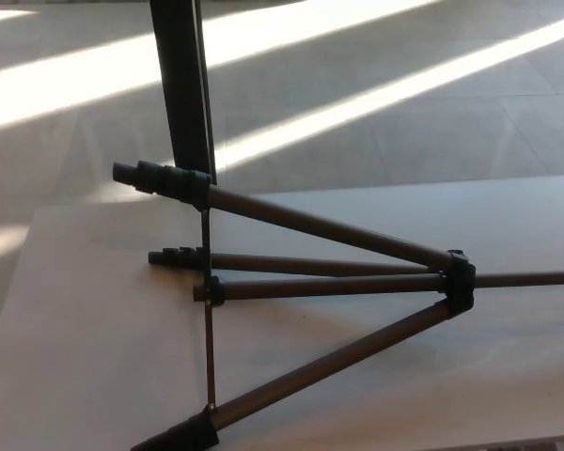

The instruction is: Use both hands of the robot to pick up the tripod lying in the middle of the desk and make it stand upright on the desk

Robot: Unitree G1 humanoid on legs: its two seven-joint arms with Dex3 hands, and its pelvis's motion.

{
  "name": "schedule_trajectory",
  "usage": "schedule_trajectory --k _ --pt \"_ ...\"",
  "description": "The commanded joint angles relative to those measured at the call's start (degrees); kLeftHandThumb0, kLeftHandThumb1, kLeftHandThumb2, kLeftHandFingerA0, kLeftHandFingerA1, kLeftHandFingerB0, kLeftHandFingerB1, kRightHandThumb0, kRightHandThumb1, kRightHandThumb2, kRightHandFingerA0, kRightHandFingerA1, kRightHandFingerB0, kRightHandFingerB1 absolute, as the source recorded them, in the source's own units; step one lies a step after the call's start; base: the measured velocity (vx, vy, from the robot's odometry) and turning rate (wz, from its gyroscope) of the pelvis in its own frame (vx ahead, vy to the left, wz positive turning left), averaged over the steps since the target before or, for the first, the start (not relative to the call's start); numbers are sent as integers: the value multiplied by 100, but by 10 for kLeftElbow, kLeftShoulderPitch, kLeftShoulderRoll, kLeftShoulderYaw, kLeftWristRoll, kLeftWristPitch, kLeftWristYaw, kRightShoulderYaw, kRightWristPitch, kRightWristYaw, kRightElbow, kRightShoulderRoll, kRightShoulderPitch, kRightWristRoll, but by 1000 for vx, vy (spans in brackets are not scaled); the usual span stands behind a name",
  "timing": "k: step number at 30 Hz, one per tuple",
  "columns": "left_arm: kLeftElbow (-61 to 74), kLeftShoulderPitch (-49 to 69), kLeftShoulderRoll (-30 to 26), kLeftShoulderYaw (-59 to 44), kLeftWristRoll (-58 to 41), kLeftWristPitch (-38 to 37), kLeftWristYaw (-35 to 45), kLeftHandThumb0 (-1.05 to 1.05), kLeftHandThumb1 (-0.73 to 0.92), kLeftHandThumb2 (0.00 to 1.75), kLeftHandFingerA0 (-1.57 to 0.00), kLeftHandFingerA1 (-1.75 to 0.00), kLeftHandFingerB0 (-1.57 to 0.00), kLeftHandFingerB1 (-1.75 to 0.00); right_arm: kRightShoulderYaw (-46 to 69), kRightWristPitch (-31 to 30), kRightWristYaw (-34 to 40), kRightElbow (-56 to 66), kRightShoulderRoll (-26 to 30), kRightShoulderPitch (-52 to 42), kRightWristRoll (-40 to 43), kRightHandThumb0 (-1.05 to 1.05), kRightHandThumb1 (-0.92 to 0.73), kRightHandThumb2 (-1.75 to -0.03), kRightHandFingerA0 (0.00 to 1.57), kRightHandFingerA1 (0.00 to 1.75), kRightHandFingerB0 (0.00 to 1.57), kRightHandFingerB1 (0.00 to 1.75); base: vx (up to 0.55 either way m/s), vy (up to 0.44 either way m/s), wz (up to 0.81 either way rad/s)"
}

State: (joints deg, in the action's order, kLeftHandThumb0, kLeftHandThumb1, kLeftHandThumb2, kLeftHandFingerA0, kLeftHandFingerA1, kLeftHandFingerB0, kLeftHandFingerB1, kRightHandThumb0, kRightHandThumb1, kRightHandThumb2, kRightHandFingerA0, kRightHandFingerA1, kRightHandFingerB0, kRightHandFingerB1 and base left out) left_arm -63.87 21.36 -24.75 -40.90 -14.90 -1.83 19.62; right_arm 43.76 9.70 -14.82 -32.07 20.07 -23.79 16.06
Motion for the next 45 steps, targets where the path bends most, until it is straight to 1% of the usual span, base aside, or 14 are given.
schedule_trajectory --k 1,4,5,6,7,9,10,20,22,23,37,38,43,45 --pt "214 -36 -21 -67 -134 18 66 -72 68 62 -60 -44 -46 -37 6 -109 92 416 -94 24 257 -71 -66 -60 66 57 51 38 0 0 0" --pt "379 -61 -37 -76 -177 19 75 -71 77 63 -52 -40 -40 -34 -71 -131 159 567 -113 59 290 -68 -67 -61 75 56 57 41 0 0 0" --pt "428 -69 -50 -78 -186 23 73 -72 62 99 -44 -54 -34 -50 -92 -139 174 596 -119 73 297 -69 -65 -60 78 56 61 42 0 0 0" --pt "465 -79 -62 -82 -198 37 67 -69 76 64 -52 -41 -41 -35 -105 -137 154 604 -118 80 318 -67 -68 -61 71 58 57 43 0 0 0" --pt "495 -89 -74 -85 -205 55 57 -72 57 95 -52 -55 -43 -50 -117 -136 144 614 -119 85 323 -68 -70 -61 71 59 57 43 0 0 0" --pt "535 -122 -111 -85 -199 77 40 -76 55 96 -59 -56 -46 -50 -145 -140 141 638 -126 96 307 -70 -70 -61 72 59 57 43 0 0 0" --pt "547 -143 -131 -85 -198 83 39 -78 66 61 -72 -44 -61 -38 -159 -131 113 636 -128 98 295 -69 -72 -62 71 60 55 43 0 0 0" --pt "596 -442 -283 55 -121 118 52 -74 69 62 -73 -43 -62 -38 -301 -199 50 691 -138 94 255 -76 -76 -63 68 77 52 55 0 0 0" --pt "605 -492 -289 89 -109 129 65 -73 68 62 -70 -44 -59 -38 -308 -214 44 688 -135 91 272 -74 -57 -98 60 80 45 64 0 0 0" --pt "614 -539 -284 120 -106 143 76 -68 67 61 -74 -47 -58 -41 -313 -220 34 683 -133 92 280 -74 -75 -62 60 81 51 55 0 0 0" --pt "661 -818 -149 375 0 249 123 -54 65 59 -68 -63 -54 -50 -372 -235 25 661 -154 76 228 -73 -78 -63 67 80 57 53 0 0 0" --pt "661 -828 -143 398 28 222 136 -40 50 96 -65 -75 -42 -61 -375 -238 24 657 -153 74 226 -74 -77 -63 66 80 59 52 0 0 0" --pt "604 -868 -91 465 97 131 138 -45 49 93 -70 -76 -52 -65 -377 -248 35 651 -157 69 228 -74 -76 -63 64 80 58 52 0 0 0" --pt "586 -880 -75 492 123 127 122 -52 62 58 -70 -64 -63 -54 -377 -250 37 651 -157 68 228 -74 -76 -63 64 81 59 52 0 0 0"
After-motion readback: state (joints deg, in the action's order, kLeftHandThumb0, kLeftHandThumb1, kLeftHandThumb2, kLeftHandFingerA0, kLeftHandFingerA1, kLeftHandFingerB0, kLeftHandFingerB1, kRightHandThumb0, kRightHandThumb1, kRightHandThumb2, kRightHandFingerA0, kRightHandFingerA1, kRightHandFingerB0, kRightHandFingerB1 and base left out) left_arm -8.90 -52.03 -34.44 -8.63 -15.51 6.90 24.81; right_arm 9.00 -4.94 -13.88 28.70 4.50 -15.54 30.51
